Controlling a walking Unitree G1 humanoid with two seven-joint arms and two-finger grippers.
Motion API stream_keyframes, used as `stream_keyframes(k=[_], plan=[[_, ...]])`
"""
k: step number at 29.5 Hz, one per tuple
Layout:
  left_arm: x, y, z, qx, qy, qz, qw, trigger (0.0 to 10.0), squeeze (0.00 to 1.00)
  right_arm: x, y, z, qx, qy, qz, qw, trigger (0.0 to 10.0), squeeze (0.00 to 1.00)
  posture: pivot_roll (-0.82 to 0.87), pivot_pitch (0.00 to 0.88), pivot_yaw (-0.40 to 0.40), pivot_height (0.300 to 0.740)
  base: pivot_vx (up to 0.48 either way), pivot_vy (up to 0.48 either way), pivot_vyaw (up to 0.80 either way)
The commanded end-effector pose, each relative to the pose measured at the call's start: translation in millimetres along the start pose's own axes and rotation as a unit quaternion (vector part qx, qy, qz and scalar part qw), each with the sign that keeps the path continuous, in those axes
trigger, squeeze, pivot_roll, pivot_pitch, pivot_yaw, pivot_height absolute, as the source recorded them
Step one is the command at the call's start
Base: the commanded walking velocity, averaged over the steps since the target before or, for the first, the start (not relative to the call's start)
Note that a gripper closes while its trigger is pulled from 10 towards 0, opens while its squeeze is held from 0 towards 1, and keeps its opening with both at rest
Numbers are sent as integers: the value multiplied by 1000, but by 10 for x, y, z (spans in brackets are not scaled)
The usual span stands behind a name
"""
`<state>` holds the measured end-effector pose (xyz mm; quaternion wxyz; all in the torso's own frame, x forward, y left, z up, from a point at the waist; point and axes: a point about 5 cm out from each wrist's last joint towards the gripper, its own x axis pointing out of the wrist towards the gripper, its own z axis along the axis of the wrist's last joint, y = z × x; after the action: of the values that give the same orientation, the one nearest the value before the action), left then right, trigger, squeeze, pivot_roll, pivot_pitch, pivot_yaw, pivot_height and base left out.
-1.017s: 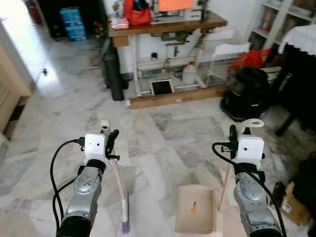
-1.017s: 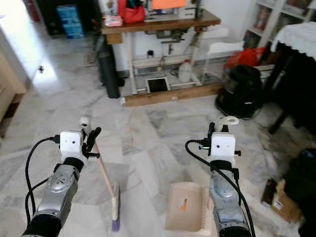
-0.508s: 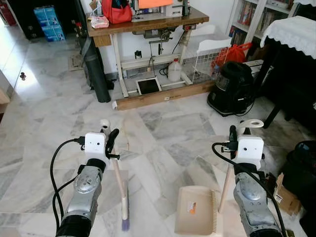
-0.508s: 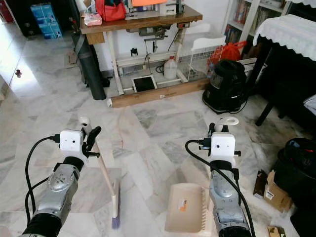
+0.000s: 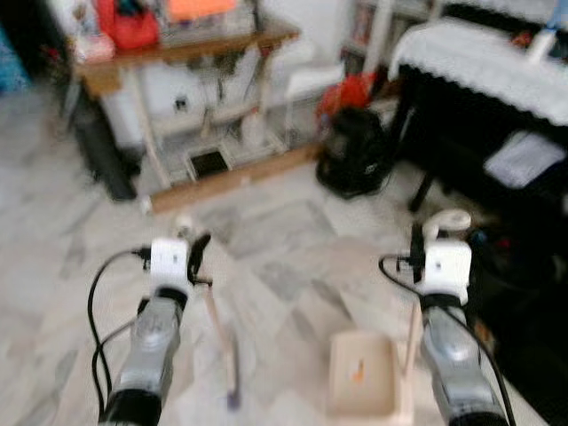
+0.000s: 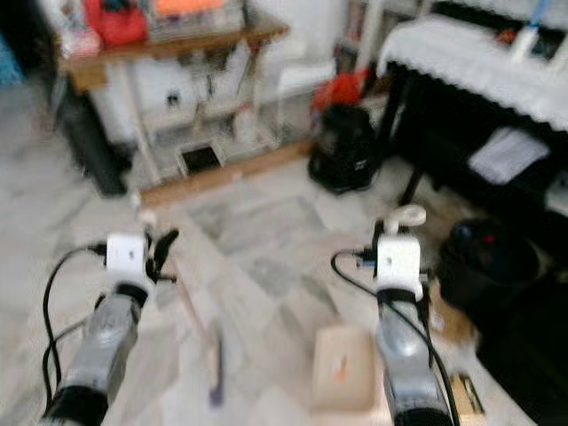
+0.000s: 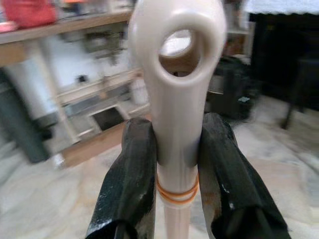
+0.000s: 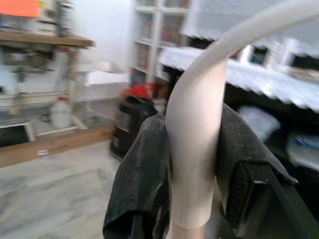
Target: Sweep floor
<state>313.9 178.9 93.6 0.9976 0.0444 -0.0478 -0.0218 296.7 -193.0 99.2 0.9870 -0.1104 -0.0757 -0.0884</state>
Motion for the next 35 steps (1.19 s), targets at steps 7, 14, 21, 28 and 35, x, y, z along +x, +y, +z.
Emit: stream_keyframes(k=[7,14,21,28,35], plan=[[49,-31,107,9,-27,-9,1000,10000,0,41,-48,80,-1,-18,-9,1000,10000,0,-87,0,35,740,0,0,-800],[57,-32,114,9,-29,-11,999,10000,0,37,-48,81,0,-18,-10,1000,10000,0,-87,0,36,740,0,0,-798],[55,-32,114,9,-29,-13,999,10000,0,36,-44,78,-1,-19,-9,1000,10000,0,-89,0,37,740,0,0,-800],[56,-44,113,8,-30,-16,999,10000,0,37,-46,80,-1,-20,-9,1000,10000,0,-91,0,37,740,0,0,-791],[59,-53,114,7,-31,-18,999,10000,0,38,-48,82,-2,-21,-8,1000,10000,0,-91,0,35,740,0,0,-791]])
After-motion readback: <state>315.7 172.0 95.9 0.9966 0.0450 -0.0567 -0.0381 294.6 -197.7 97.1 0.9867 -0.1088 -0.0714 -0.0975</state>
